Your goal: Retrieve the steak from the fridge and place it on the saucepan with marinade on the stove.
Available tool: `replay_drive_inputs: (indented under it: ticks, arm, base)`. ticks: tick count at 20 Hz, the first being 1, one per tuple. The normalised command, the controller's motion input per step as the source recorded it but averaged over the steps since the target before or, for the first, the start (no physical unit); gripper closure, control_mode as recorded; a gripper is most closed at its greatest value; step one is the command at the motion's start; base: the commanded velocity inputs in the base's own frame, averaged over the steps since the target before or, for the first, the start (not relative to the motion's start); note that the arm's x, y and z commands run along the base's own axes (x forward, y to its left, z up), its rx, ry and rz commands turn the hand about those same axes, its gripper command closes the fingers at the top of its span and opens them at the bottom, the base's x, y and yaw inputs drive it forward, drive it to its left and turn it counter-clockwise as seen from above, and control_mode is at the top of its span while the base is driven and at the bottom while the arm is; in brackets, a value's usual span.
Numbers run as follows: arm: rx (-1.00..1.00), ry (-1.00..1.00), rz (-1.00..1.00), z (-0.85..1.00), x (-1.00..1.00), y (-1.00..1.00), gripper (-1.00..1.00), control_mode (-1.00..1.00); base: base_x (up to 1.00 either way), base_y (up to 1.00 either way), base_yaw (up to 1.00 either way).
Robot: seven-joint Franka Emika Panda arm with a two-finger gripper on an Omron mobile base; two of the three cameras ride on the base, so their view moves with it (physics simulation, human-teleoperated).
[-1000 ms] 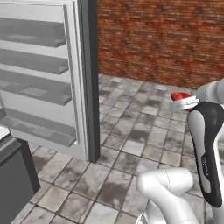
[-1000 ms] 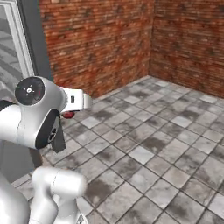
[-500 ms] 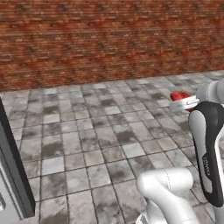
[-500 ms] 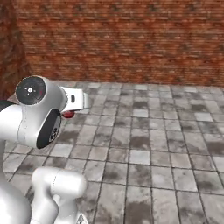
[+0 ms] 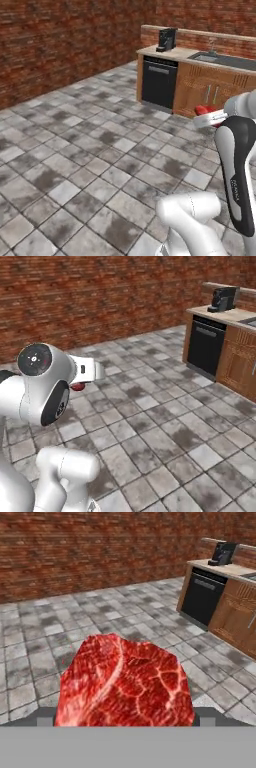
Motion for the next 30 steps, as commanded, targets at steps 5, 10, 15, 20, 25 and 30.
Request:
replay_drive_inputs:
  ticks: [5,10,15,20,25,30]
  arm:
    - [0.00,0.00,0.00,0.00,0.00,0.00,1.00,1.00]
    - [0.00,0.00,0.00,0.00,0.00,0.00,1.00,1.00]
    - [0.00,0.00,0.00,0.00,0.00,0.00,1.00,1.00]
    - [0.00,0.00,0.00,0.00,0.00,0.00,1.00,1.00]
    - [0.00,0.00,0.00,0.00,0.00,0.00,1.00,1.00]
    - [0.00,0.00,0.00,0.00,0.00,0.00,1.00,1.00]
  base:
    - [0.00,0.00,-1.00]
    - [0.17,0.00,-1.00]
    - [0.82,0.21,-0.85]
    - [0.93,1.00,-0.60]
    - [0.75,0.86,-0.79]
    - [0.03,0.11,-1.00]
